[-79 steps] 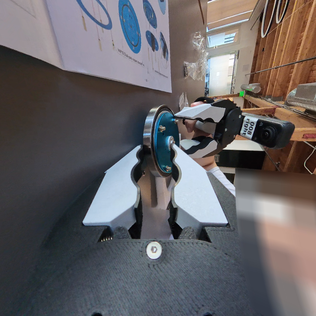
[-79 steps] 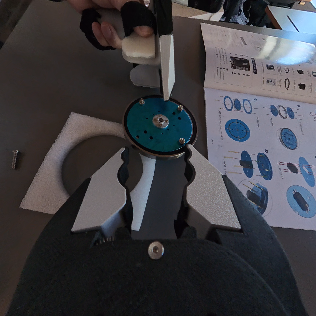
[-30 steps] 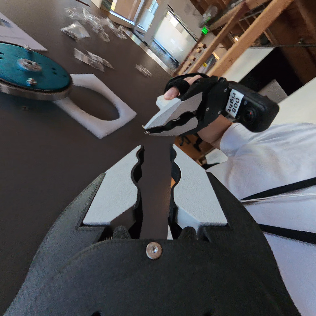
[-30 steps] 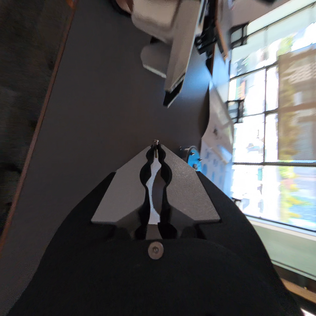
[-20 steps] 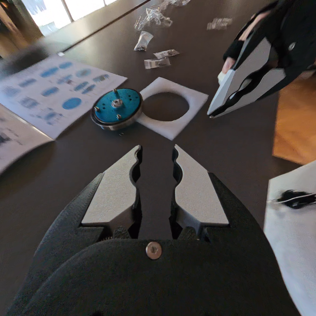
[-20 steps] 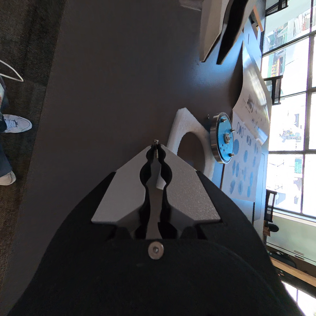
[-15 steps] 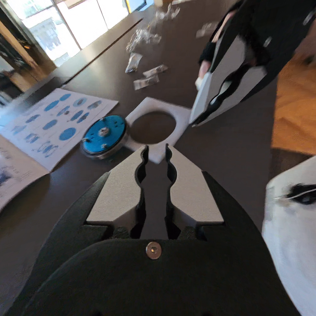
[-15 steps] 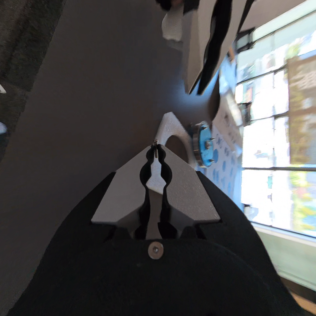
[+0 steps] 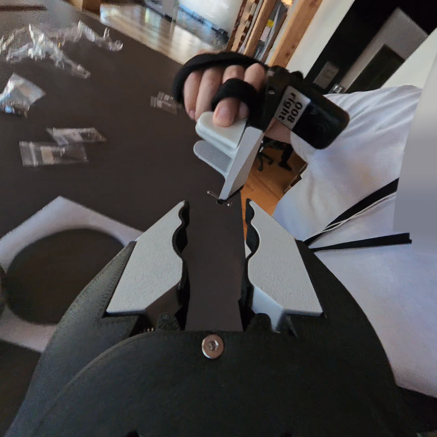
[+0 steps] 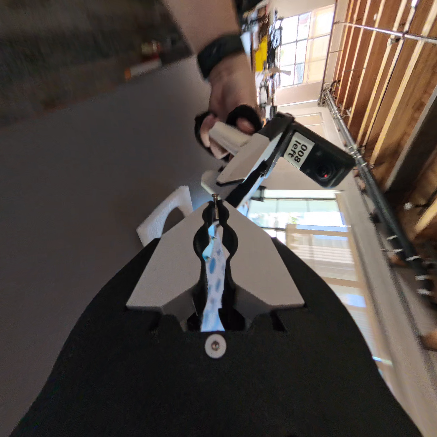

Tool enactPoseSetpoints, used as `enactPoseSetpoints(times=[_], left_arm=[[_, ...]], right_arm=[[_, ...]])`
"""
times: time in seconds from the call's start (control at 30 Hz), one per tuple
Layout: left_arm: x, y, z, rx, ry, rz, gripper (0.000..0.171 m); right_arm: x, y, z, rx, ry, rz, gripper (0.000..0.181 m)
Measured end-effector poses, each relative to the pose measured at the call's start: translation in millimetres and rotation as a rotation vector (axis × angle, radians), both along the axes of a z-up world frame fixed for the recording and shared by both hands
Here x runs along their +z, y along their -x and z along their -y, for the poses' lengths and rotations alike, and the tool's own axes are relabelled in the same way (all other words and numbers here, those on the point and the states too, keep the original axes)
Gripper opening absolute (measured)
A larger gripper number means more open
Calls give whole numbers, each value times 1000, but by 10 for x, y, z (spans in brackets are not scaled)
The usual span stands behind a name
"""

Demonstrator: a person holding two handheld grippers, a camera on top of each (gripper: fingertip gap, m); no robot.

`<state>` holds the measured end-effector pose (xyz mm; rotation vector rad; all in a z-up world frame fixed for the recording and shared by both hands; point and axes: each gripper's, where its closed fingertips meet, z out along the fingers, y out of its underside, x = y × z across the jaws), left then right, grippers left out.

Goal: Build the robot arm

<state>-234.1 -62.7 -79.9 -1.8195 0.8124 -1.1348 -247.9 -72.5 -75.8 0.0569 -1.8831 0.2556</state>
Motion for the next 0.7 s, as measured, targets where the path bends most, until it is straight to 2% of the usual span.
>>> enactPoseSetpoints(times=[0.07,0.17,0.23,0.37,0.43,0.57,0.7], left_arm=[[226,-77,-1,-32,-99,84,50],[450,-178,72,-93,-172,160,36],[542,-252,136,-121,-239,175,21],[587,-342,88,-98,-314,113,22],[624,-370,72,-113,-298,137,26],[653,-378,-12,-113,-285,182,22],[650,-317,-172,-36,-313,157,21]], right_arm=[[205,-59,59,56,196,-5,1],[498,-171,127,140,353,-77,1],[560,-223,125,153,342,-117,1],[596,-303,87,161,311,-144,1],[608,-324,59,164,294,-139,1],[629,-339,-6,177,280,-129,1],[626,-282,-162,138,339,-115,2]])
